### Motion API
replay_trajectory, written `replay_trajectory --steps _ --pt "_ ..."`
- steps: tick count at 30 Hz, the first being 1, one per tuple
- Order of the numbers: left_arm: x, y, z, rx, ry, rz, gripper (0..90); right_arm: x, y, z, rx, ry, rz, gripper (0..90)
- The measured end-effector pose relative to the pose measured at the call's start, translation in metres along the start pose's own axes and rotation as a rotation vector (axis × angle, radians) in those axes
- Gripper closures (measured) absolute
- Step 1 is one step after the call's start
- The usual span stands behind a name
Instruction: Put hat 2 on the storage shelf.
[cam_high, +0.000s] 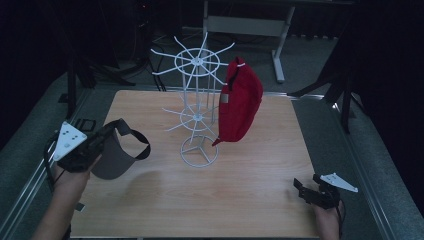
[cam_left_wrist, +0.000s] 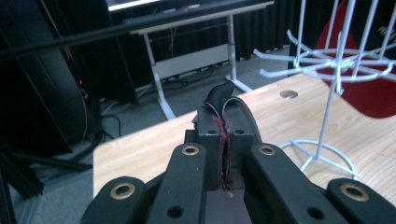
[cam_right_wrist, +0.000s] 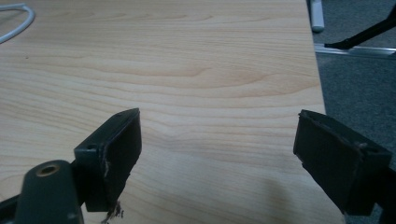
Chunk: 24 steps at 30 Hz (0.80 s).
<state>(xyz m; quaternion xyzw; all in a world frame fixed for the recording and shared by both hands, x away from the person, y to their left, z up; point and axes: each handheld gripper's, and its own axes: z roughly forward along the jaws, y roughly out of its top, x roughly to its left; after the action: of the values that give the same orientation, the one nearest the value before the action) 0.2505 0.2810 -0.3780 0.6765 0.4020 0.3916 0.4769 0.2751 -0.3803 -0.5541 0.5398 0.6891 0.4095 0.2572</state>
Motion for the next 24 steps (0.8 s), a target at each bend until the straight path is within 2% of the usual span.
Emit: replay_trajectory --steps 4,6,9,11,12,14,15,17,19,24 --pt "0.005 0.018 -0.007 -0.033 0.004 0.021 88.9 0.0 0.0 0.0 0.005 0.006 -0.009 15.0" --pt "0.008 0.028 -0.009 -0.058 -0.009 0.032 88.9 0.0 0.0 0.0 0.0 0.007 -0.006 15.0" --pt "0.016 0.043 -0.012 -0.125 -0.107 0.062 88.9 -0.001 0.0 0.0 -0.003 0.016 -0.001 15.0" --pt "0.02 0.052 -0.013 -0.139 -0.143 0.071 88.9 -0.002 0.0 0.0 -0.002 0.028 -0.001 15.0" --pt "0.023 0.058 -0.013 -0.139 -0.159 0.067 88.9 -0.002 0.0 0.0 -0.002 0.029 -0.001 15.0" --pt "0.024 0.062 -0.013 -0.135 -0.16 0.065 88.9 -0.002 0.0 0.0 -0.002 0.032 -0.002 15.0" --pt "0.029 0.07 -0.013 -0.138 -0.185 0.048 88.9 -0.002 0.0 0.0 -0.002 0.034 -0.002 15.0" --pt "0.034 0.076 -0.014 -0.146 -0.207 0.019 88.9 -0.001 0.001 0.0 -0.001 0.039 -0.005 15.0" --pt "0.036 0.079 -0.015 -0.163 -0.21 0.004 88.9 -0.001 0.0 0.0 0.001 0.039 -0.012 15.0" --pt "0.032 0.087 -0.016 -0.168 -0.211 0.029 88.9 -0.001 0.0 0.0 0.002 0.044 -0.016 15.0"
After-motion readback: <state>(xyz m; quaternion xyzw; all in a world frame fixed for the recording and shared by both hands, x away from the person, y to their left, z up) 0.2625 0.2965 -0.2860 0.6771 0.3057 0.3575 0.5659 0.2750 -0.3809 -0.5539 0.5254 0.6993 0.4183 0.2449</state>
